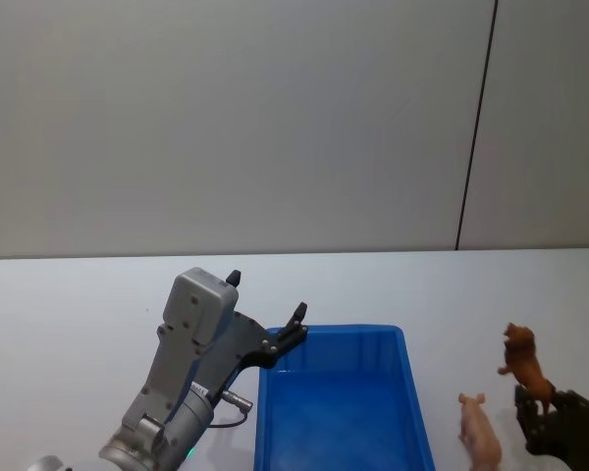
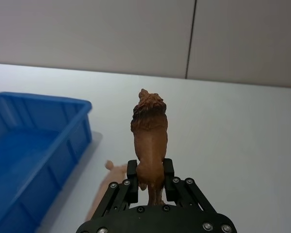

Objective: Pick up the two dolls from the table and place them into the box.

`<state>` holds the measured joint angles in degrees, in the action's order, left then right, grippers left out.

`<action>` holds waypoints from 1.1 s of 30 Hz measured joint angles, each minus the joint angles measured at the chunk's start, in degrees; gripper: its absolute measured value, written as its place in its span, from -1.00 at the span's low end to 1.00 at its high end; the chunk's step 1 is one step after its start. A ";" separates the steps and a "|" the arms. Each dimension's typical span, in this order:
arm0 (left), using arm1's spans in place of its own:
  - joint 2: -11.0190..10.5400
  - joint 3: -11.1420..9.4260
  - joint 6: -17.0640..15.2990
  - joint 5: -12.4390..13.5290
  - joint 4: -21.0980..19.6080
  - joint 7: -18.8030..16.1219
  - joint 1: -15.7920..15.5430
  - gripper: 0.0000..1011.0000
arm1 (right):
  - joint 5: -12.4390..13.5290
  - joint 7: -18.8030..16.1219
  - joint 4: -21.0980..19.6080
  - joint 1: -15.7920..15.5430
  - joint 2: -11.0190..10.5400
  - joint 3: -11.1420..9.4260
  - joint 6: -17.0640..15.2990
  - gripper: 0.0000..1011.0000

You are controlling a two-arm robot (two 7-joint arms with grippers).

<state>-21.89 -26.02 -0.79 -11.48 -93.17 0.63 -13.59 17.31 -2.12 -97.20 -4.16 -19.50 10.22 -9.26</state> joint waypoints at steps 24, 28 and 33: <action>0.00 0.00 0.00 0.00 0.00 0.00 0.00 0.98 | -0.06 -15.87 0.35 6.13 3.69 3.08 0.22 -0.45; 0.00 0.00 0.00 0.00 0.00 0.00 0.00 0.98 | 0.11 -19.23 1.75 7.71 4.97 3.98 -0.51 -0.44; 0.00 0.00 0.00 0.00 0.00 0.00 0.00 0.98 | 0.19 -21.77 3.16 8.91 5.92 4.78 -1.16 -0.28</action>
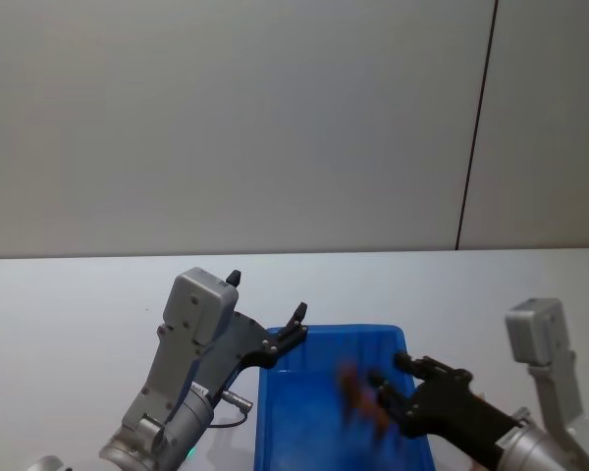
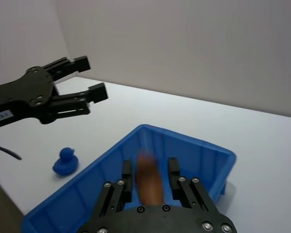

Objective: Pick up the two dolls from the table and place them into the box.

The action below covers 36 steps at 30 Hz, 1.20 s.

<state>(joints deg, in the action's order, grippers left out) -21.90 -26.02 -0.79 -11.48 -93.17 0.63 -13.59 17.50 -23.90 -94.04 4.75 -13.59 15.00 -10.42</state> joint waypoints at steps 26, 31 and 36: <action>0.00 0.00 0.00 0.00 0.00 0.00 0.00 0.98 | -0.03 2.99 2.64 0.73 1.23 1.34 0.82 0.98; 0.00 0.00 0.00 0.00 0.00 0.00 0.00 0.98 | -0.83 6.36 0.75 -0.86 0.28 0.96 1.97 0.98; 0.00 0.00 0.00 0.00 0.00 0.00 0.00 0.98 | -1.65 9.41 -1.07 -2.45 -0.72 0.53 2.80 0.98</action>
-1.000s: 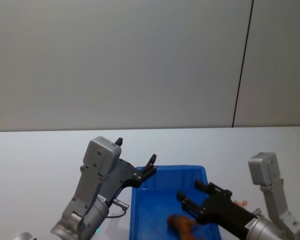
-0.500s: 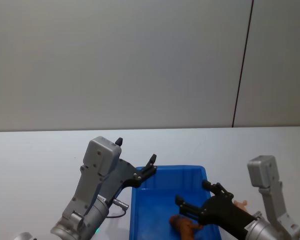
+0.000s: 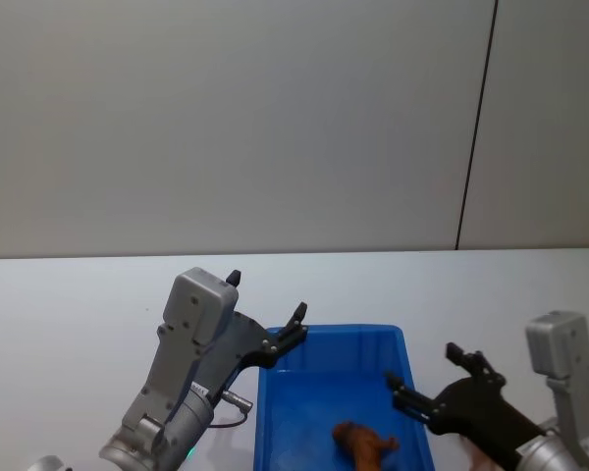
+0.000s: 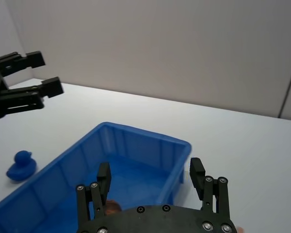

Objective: Pick up the two dolls from the table and place them into the box.

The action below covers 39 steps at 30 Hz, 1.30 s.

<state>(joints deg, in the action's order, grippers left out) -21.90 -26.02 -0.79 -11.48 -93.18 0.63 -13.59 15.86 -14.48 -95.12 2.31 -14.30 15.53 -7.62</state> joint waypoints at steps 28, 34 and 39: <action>0.00 0.00 0.00 0.00 0.00 0.00 0.00 0.98 | -0.67 12.54 -3.03 -7.64 -3.06 -1.65 0.66 0.98; 0.00 0.00 0.00 0.00 0.00 0.00 0.00 0.98 | -0.51 13.05 -1.77 -8.04 -2.64 -1.46 0.59 0.98; 0.00 0.00 0.00 0.00 0.00 0.00 0.00 0.98 | -0.53 13.14 -0.67 -8.09 -2.22 -1.27 0.59 0.98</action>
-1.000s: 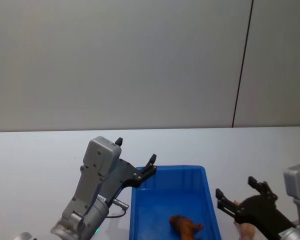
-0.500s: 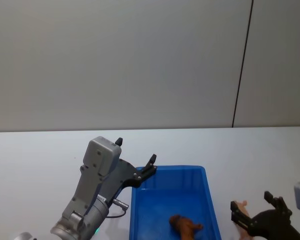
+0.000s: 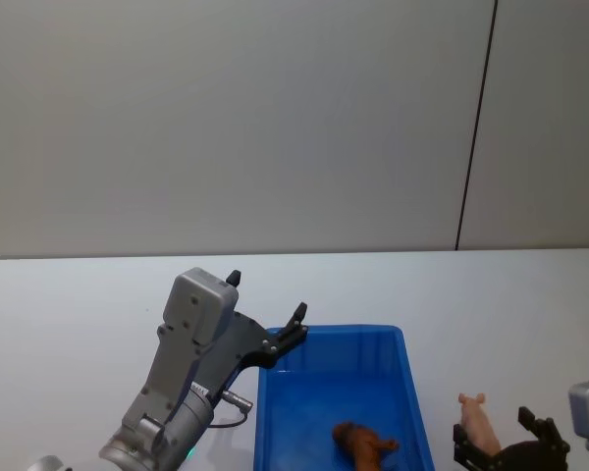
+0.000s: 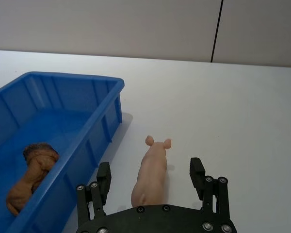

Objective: Pick up the two dolls from the table and place them into the box.

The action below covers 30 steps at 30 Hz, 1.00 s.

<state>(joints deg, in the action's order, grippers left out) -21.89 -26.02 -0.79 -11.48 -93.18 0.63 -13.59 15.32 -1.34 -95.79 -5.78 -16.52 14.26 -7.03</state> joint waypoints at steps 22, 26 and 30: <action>0.00 0.00 0.00 0.00 0.00 0.00 0.00 0.98 | -0.53 0.44 4.60 1.11 2.01 0.54 -0.47 0.17; 0.00 0.00 0.00 0.00 0.00 0.00 0.00 0.98 | -0.78 0.74 4.61 1.10 2.10 0.54 -0.43 -0.09; 0.00 0.00 0.00 0.00 0.00 -0.01 0.00 0.98 | -1.14 1.04 4.09 0.94 2.10 0.48 -0.19 -0.25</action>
<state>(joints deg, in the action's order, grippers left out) -21.89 -26.02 -0.79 -11.48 -93.17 0.62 -13.59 14.18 -0.30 -91.70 -4.84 -14.43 14.75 -7.22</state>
